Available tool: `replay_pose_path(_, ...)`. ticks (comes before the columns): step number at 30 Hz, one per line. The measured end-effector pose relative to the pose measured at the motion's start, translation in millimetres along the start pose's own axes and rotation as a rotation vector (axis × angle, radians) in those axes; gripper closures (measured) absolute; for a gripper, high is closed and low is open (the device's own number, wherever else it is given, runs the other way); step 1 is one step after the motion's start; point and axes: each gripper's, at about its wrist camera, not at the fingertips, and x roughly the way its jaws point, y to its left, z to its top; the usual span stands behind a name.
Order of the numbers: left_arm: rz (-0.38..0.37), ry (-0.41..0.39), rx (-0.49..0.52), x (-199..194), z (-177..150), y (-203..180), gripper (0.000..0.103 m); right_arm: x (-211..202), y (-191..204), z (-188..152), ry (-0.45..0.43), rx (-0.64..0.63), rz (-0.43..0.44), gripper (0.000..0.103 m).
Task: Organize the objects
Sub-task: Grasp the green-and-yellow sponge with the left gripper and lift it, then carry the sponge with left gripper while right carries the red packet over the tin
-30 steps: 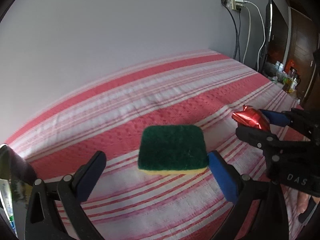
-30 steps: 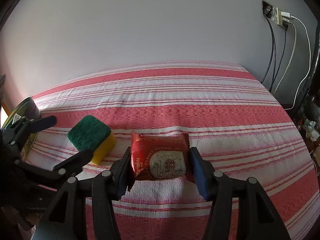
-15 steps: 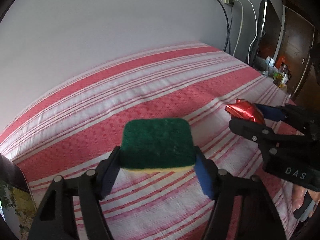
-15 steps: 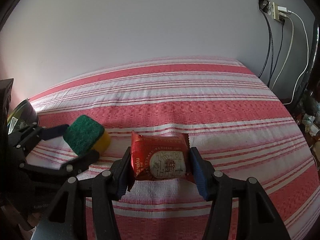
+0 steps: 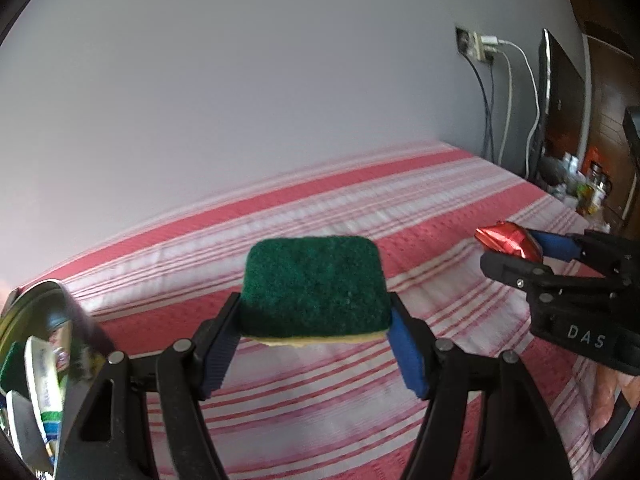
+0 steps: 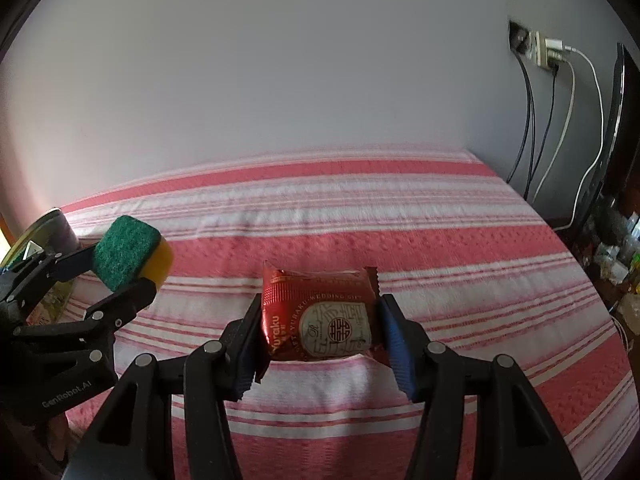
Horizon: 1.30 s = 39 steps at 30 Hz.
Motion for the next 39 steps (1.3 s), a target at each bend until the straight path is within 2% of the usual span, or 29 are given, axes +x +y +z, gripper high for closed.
replay_pose_path(14,0.098,-0.119,-0.089,-37.5,-15.9,31.2,0.034,-9.3,30.8,-1.3,-0.064,-0.005,0.019,0.046)
replay_pose_path(18,0.118,-0.142,-0.107,-45.6,-19.9,39.9,0.034,-9.6,50.9,-1.7,-0.075,-0.055,0.004,0.046)
replay_pose_path(39,0.157,-0.225,-0.187,-79.7,-41.6,73.0,0.034,-25.7,109.2,-10.9,-0.133,-0.121,0.07,0.046)
